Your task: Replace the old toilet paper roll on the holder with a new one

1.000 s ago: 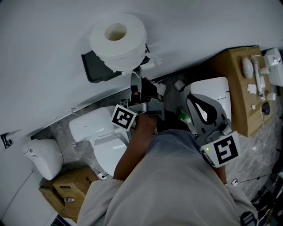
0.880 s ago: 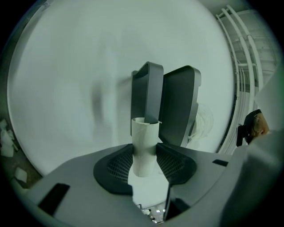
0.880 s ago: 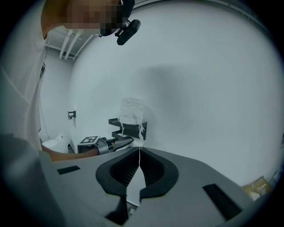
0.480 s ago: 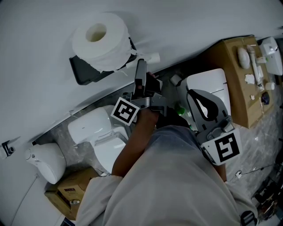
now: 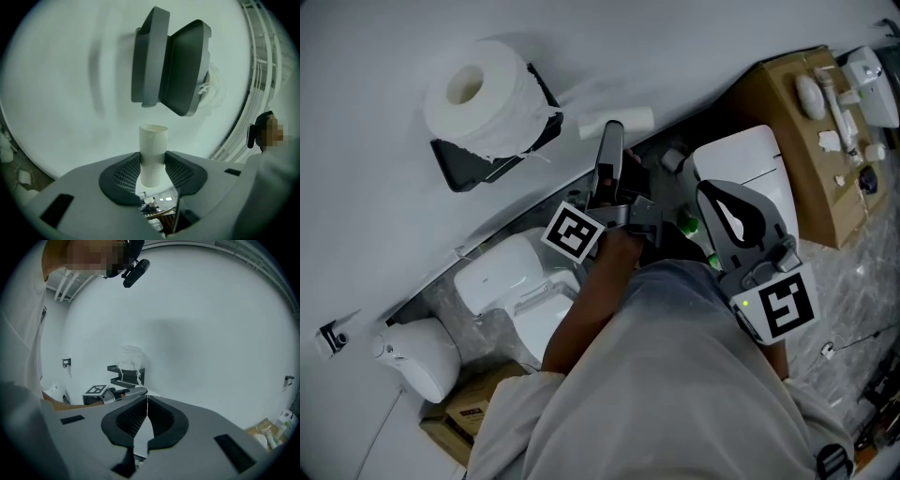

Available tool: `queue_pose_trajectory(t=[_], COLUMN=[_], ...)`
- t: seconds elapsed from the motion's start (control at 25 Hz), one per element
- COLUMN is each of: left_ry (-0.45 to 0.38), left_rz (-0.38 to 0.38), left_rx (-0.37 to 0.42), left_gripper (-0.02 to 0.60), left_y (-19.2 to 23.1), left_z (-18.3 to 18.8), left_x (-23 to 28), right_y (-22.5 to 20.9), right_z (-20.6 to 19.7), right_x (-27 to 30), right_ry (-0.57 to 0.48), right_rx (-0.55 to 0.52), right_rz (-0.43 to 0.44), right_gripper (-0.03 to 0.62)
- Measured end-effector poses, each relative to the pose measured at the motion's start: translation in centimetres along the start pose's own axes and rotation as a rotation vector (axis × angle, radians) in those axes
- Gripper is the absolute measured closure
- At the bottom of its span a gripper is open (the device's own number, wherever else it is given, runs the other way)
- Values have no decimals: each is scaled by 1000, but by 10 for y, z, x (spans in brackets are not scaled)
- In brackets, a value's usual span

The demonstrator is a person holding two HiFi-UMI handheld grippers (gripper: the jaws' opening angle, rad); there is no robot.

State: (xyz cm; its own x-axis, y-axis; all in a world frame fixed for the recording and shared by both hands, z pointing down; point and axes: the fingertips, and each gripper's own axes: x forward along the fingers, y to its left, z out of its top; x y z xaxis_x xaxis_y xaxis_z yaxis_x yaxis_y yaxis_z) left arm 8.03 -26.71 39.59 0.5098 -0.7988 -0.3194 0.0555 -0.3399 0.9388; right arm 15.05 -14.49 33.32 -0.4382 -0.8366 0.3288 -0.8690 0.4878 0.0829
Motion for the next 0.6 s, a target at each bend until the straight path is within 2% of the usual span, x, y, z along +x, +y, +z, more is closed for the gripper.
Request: queue_pose_trajectory(t=[0.12,0.28,0.44,0.6], left_ry=[30,41,48,21], left_rz=[7,18,29,54], left_rx=[22,-21,25,59], left_gripper=[411,413,413,413], left_y=[-4,-8,-15,-16], left_z=[-6,-10,-8,8], left_x=[-8,-20,-37,-58], right_y=[7,11,21,42], right_z=[-2,2,8,10], right_x=[-1,-1,-1,4], right_ry=[-4,-38,-62,-63], right_rx=[3,6,5,-3], right_rz=[11,9,28,85], right_gripper=[577,577,577,577])
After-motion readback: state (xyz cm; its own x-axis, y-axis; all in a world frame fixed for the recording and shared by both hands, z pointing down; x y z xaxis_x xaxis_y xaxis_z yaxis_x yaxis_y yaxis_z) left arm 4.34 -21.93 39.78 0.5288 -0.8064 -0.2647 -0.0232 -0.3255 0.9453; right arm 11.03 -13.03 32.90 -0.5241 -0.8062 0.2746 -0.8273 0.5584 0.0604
